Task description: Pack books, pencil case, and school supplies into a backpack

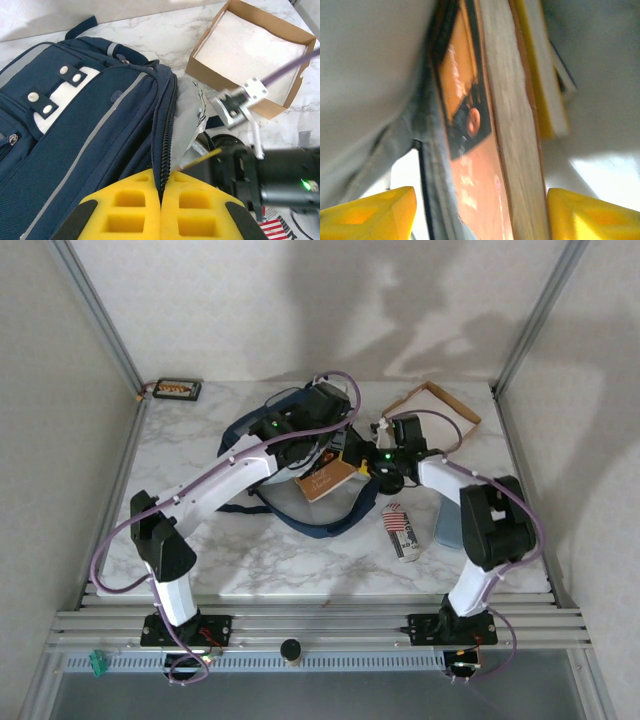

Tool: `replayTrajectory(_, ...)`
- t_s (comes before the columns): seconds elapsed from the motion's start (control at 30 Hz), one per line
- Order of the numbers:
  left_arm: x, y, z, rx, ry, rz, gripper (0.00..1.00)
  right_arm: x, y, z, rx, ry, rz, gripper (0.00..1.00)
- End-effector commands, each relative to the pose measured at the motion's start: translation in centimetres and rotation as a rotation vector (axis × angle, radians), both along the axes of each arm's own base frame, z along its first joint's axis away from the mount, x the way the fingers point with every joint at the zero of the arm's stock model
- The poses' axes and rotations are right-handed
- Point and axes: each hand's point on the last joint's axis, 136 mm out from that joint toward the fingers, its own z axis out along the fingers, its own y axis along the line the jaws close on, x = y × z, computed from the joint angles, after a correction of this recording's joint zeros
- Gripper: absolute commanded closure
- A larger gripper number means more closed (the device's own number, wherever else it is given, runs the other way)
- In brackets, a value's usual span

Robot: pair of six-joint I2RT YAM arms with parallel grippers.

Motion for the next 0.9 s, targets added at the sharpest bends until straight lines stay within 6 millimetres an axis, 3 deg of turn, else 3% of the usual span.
replayTrajectory(0.0, 0.4, -0.1, 5.7, -0.127, -0.128, 0.037, 1.0, -2.4, -3.8, -0.9, -0.235, -0.029, -0.058, 0.24)
replayTrajectory(0.07, 0.5, -0.4, 5.4, -0.132, -0.123, 0.04, 1.0, -3.4, -4.2, -0.8, -0.258, -0.023, -0.055, 0.23)
replayTrajectory(0.17, 0.7, -0.9, 5.1, -0.152, -0.114, 0.037, 1.0, -5.3, -2.2, -0.2, -0.256, -0.039, -0.019, 0.29)
replayTrajectory(0.33, 0.6, -1.6, 4.9, -0.183, -0.097, 0.027, 1.0, -6.5, 0.2, -2.5, -0.203, 0.011, -0.001, 0.54)
replayTrajectory(0.43, 0.5, -2.1, 4.7, -0.201, -0.081, 0.015, 1.0, -4.9, 0.8, -3.1, -0.205, -0.004, -0.024, 0.63)
replayTrajectory(0.7, -1.0, -4.7, 4.4, -0.244, -0.031, 0.022, 1.0, 3.2, 1.5, -1.7, -0.252, -0.192, -0.127, 0.82)
replayTrajectory(0.77, -1.0, -5.1, 3.7, -0.263, -0.009, 0.053, 1.0, 4.0, 2.0, -1.5, -0.21, -0.201, -0.101, 0.83)
replayTrajectory(0.87, -0.4, -5.2, 2.4, -0.288, 0.023, 0.131, 1.0, 2.9, 1.7, -0.4, -0.173, -0.215, -0.049, 0.78)
